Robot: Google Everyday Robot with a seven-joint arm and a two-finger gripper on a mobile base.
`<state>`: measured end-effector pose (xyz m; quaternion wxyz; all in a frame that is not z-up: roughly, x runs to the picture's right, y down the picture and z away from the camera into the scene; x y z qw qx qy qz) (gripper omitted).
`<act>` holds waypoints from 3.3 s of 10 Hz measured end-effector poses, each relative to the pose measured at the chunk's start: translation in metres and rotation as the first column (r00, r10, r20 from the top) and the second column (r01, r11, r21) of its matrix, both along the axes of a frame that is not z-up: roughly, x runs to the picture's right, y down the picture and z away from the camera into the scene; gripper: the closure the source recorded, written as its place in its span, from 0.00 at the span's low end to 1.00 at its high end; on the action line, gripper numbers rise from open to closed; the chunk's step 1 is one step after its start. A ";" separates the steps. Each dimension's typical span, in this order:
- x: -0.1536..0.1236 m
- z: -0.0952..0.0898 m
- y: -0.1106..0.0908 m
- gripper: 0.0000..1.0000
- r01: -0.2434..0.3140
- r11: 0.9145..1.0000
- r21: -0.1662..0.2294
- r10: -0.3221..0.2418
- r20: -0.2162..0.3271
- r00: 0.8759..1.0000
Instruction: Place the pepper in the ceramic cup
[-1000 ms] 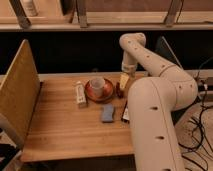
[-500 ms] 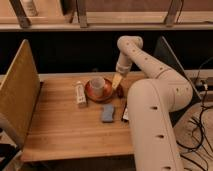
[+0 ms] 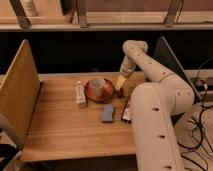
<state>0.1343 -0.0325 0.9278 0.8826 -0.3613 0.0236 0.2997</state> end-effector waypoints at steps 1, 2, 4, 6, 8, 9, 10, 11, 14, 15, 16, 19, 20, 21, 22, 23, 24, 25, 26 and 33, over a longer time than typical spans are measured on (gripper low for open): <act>0.008 0.004 -0.001 0.20 -0.003 1.000 0.005 0.003 -0.016 1.000; 0.011 0.008 -0.001 0.20 -0.013 1.000 0.008 0.013 -0.019 1.000; 0.005 0.010 0.000 0.20 -0.032 0.999 0.001 0.032 0.004 0.999; 0.005 0.009 0.000 0.20 -0.031 1.000 0.001 0.031 0.005 1.000; 0.008 0.010 0.000 0.20 -0.031 1.000 0.003 0.031 -0.006 0.999; 0.014 0.013 -0.007 0.20 -0.045 0.999 0.029 0.046 -0.042 0.998; 0.020 0.015 -0.016 0.20 -0.065 0.996 0.064 0.070 -0.084 0.994; 0.027 0.016 -0.025 0.20 -0.083 0.991 0.101 0.096 -0.125 0.988; 0.036 0.014 -0.039 0.20 -0.103 0.979 0.177 0.137 -0.192 0.972; 0.036 0.014 -0.040 0.20 -0.103 0.979 0.177 0.137 -0.192 0.972; 0.036 0.015 -0.039 0.20 -0.103 0.979 0.177 0.137 -0.192 0.972; 0.025 0.014 -0.031 0.20 -0.072 0.982 0.175 0.101 -0.168 0.981; 0.017 0.015 -0.026 0.20 -0.059 0.983 0.172 0.086 -0.156 0.984; 0.011 0.016 -0.023 0.20 -0.050 0.984 0.170 0.076 -0.149 0.986; 0.004 0.018 -0.016 0.20 -0.041 0.985 0.165 0.065 -0.143 0.988; 0.000 0.020 -0.013 0.20 -0.041 0.986 0.163 0.064 -0.141 0.988; -0.005 0.024 -0.008 0.20 -0.040 0.986 0.160 0.062 -0.138 0.988; -0.011 0.028 -0.004 0.20 -0.037 0.987 0.157 0.059 -0.135 0.989; -0.017 0.034 0.002 0.20 -0.035 0.988 0.151 0.055 -0.132 0.990; -0.020 0.066 0.034 0.20 -0.039 0.997 0.066 0.050 -0.175 0.983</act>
